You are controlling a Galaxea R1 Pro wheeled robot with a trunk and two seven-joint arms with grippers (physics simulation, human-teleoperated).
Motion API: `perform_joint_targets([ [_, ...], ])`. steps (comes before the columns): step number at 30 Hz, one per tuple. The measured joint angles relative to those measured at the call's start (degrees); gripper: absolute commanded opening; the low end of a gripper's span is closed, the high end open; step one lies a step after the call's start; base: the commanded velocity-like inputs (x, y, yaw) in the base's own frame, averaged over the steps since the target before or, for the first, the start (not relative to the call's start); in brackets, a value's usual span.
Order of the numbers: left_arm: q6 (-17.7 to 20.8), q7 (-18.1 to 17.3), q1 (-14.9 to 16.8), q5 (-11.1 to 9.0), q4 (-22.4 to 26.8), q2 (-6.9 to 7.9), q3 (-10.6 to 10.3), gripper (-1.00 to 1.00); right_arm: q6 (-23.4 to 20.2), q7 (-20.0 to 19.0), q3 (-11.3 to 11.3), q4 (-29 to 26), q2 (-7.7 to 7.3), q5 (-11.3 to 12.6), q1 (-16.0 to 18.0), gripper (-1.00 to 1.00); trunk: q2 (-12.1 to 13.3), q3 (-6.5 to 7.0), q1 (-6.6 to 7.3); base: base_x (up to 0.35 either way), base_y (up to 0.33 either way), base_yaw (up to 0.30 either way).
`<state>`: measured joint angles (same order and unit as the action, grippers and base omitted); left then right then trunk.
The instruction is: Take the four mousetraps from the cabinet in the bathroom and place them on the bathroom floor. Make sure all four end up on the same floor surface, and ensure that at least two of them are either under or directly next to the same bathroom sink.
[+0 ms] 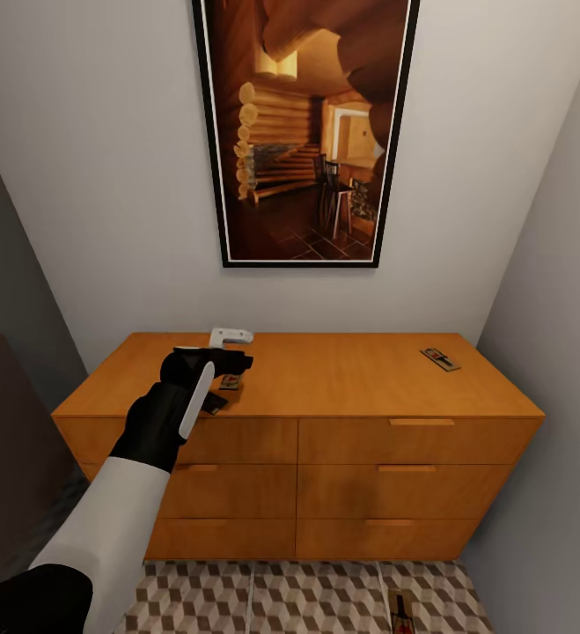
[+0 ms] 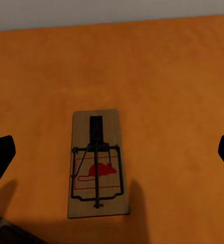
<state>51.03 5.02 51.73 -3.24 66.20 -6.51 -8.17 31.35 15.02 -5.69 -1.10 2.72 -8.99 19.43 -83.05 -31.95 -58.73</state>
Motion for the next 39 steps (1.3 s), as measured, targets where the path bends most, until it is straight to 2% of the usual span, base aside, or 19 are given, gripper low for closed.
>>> perform_joint_targets([
  [9, -0.27, 0.00, -0.03, 0.01, -1.45, 0.00, 0.00, 1.00, 0.00, 0.01, 0.01, 0.00, 0.06, -0.01, 0.00, -1.00, 0.00, 0.00, 0.00, 0.000, 0.000, 0.000],
  [18, -4.14, 0.20, -0.06, 0.01, -2.53, 0.00, 0.01, 1.00, -0.13, 0.08, 0.01, 0.00, 0.02, 0.00, -0.01, -1.00, 0.00, -0.10, 0.00, 0.000, 0.000, 0.000],
  [39, -4.68, 0.20, -0.07, 0.08, -4.42, 0.00, 0.01, 1.00, -0.26, 0.08, 0.01, 0.00, 0.06, -0.02, -0.01, -1.00, 0.00, -0.83, 0.00, 0.000, 0.000, 0.000],
])
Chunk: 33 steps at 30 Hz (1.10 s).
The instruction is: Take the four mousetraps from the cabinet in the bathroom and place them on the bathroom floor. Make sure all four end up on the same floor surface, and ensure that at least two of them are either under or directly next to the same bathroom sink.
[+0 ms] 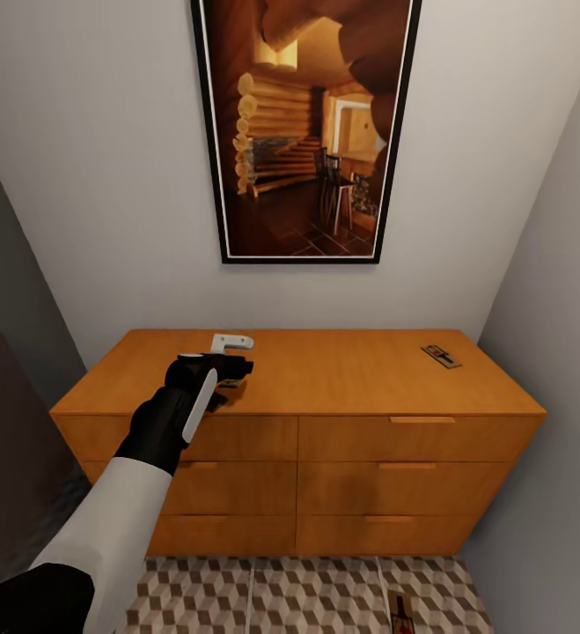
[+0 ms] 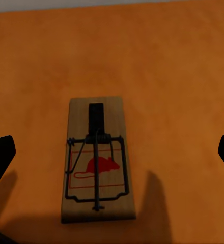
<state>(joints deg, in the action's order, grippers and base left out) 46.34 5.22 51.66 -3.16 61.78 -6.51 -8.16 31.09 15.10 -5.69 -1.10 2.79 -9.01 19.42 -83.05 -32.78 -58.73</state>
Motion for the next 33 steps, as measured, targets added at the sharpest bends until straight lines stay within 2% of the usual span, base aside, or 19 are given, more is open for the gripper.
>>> perform_joint_targets([
  [33, -0.53, -0.04, 0.01, 0.00, -2.28, 0.08, 0.01, 1.00, 0.00, 0.00, 0.00, 0.00, -0.07, -0.01, 0.02, -1.00, 0.00, -1.07, 0.00, 0.000, 0.000, 0.000],
])
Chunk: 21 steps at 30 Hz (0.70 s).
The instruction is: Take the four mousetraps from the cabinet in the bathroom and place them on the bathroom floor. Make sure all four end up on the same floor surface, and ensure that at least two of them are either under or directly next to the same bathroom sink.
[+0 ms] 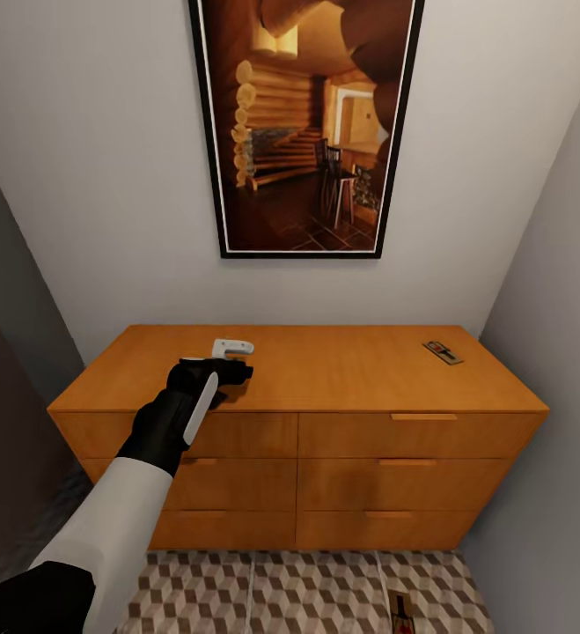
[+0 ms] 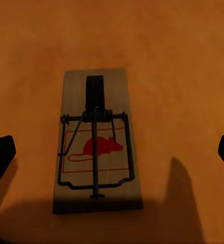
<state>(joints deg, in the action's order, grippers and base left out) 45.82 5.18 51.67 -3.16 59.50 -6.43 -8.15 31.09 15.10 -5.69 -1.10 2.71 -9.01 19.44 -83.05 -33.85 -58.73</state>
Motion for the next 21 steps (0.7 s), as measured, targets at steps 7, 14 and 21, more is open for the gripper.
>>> perform_joint_targets([
  [7, -0.08, 0.03, -0.02, 0.00, -0.04, 0.00, 0.00, 1.00, 0.00, 0.00, 0.00, 0.00, 0.00, 0.00, -0.03, -1.00, 0.00, -0.20, 0.00, 0.000, 0.000, 0.000],
  [14, -0.09, 0.02, -0.02, 0.00, -0.10, 0.00, 0.00, 1.00, 0.00, 0.00, 0.01, 0.00, 0.01, 0.00, 0.00, -1.00, 0.00, -0.40, 0.00, 0.000, 0.000, 0.000],
  [21, -0.09, -0.10, 0.00, 0.00, -0.99, 0.00, 0.00, 1.00, 0.00, 0.00, 0.00, 0.00, 0.01, 0.00, -0.01, -1.00, 0.00, -0.61, 0.00, 0.000, 0.000, 0.000],
])
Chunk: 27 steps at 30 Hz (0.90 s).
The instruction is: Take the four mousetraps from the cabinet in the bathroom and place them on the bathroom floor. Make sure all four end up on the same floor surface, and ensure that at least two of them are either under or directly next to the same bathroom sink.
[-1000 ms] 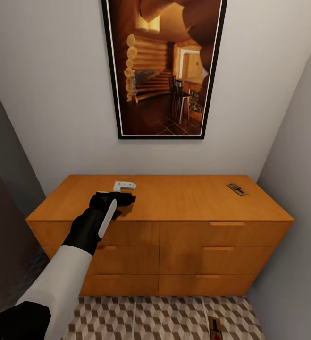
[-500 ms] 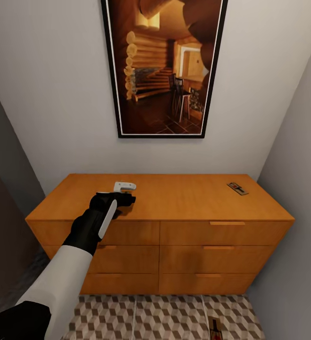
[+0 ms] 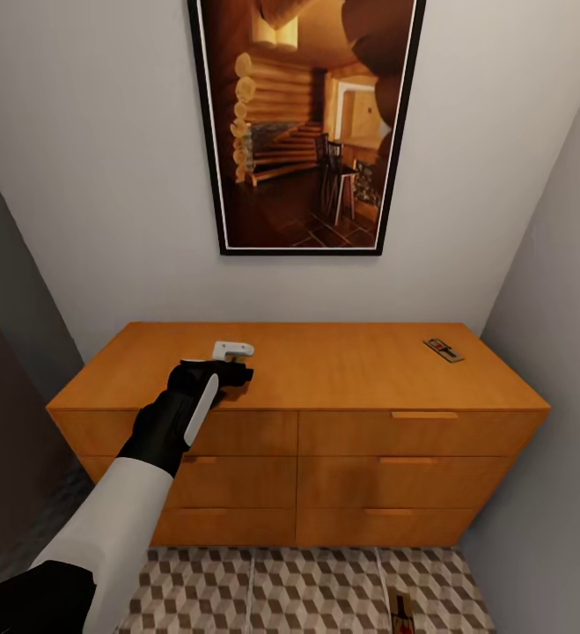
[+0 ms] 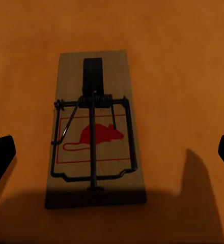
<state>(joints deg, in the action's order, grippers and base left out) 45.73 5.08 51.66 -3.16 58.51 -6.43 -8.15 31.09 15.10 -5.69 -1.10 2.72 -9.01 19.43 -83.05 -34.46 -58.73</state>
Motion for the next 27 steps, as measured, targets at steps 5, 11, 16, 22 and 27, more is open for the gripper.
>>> perform_joint_targets([
  [5, 0.00, -0.02, -0.01, 0.00, -0.23, 0.00, 0.00, 1.00, 0.00, 0.00, 0.01, 0.00, 0.05, 0.00, -0.02, -1.00, 0.00, -0.14, 0.00, 0.000, 0.000, 0.000],
  [11, 0.00, -0.03, -0.02, 0.00, -0.28, 0.00, 0.00, 1.00, 0.00, 0.00, 0.00, 0.00, 0.01, 0.00, -0.03, -1.00, 0.00, -0.32, 0.00, 0.000, 0.000, 0.000],
  [16, 0.00, -0.03, 0.00, 0.00, -0.38, 0.00, 0.00, 1.00, 0.00, 0.00, 0.00, 0.00, 0.05, 0.00, -0.02, -1.00, 0.00, -0.46, 0.00, 0.000, 0.000, 0.000],
  [22, 0.00, -0.03, -0.01, -0.03, -0.47, 0.00, 0.00, 1.00, 0.00, 0.00, 0.00, 0.00, 0.04, 0.00, 0.01, -1.00, 0.00, -0.63, 0.00, 0.000, 0.000, 0.000],
  [27, 0.00, -0.04, -0.02, -0.07, -0.80, 0.00, 0.00, 1.00, 0.00, 0.00, 0.01, 0.00, 0.03, -0.01, 0.01, -1.00, 0.00, -0.77, 0.00, 0.000, 0.000, 0.000],
])
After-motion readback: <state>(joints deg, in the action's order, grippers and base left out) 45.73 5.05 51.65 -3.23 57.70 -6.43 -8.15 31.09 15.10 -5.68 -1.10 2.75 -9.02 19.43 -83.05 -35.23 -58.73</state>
